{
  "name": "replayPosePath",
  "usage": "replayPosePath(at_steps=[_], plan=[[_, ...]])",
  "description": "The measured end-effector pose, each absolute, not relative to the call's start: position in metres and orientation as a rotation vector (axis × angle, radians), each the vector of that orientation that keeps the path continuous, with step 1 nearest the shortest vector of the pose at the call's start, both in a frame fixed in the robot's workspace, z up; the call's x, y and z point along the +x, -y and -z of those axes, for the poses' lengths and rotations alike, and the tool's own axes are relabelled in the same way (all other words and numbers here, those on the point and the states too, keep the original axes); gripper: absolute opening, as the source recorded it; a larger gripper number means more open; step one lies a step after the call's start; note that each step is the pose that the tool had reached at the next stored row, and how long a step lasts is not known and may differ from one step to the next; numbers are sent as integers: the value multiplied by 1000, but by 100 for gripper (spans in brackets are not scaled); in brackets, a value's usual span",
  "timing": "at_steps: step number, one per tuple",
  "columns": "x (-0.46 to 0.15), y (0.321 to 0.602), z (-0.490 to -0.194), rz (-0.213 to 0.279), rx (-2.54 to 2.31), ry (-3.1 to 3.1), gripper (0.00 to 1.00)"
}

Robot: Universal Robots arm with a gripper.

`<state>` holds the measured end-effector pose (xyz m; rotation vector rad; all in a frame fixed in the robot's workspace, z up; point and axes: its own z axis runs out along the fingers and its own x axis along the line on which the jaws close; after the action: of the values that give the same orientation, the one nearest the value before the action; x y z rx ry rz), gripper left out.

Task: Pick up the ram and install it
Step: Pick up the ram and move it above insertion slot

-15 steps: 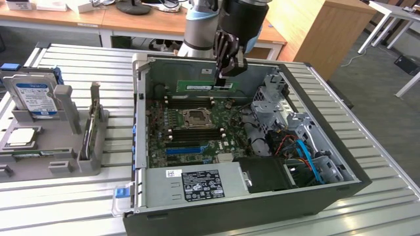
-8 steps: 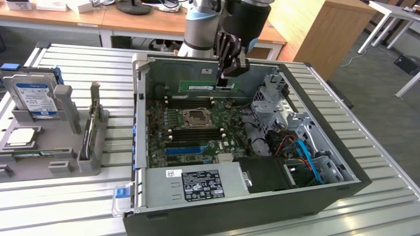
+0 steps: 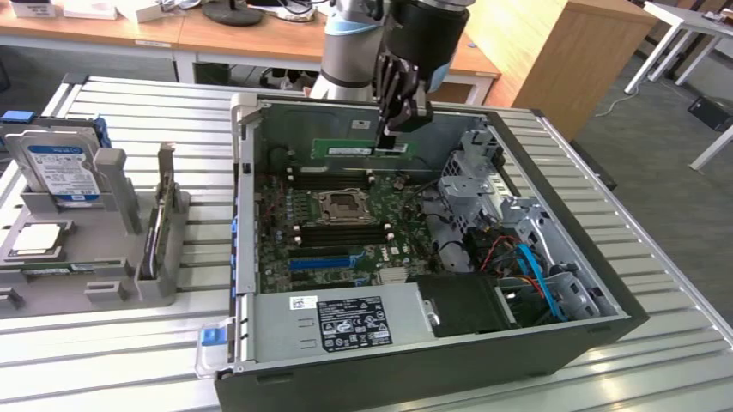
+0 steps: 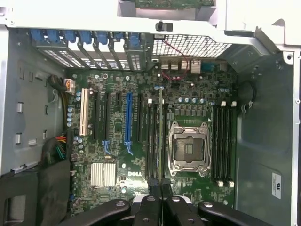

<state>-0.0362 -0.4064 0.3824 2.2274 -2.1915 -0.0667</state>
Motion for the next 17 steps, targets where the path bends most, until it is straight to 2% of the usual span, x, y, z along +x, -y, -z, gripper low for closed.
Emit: replayPosePath(at_steps=[17], plan=[[-36, 401, -365, 67, 2227, 2192, 12]])
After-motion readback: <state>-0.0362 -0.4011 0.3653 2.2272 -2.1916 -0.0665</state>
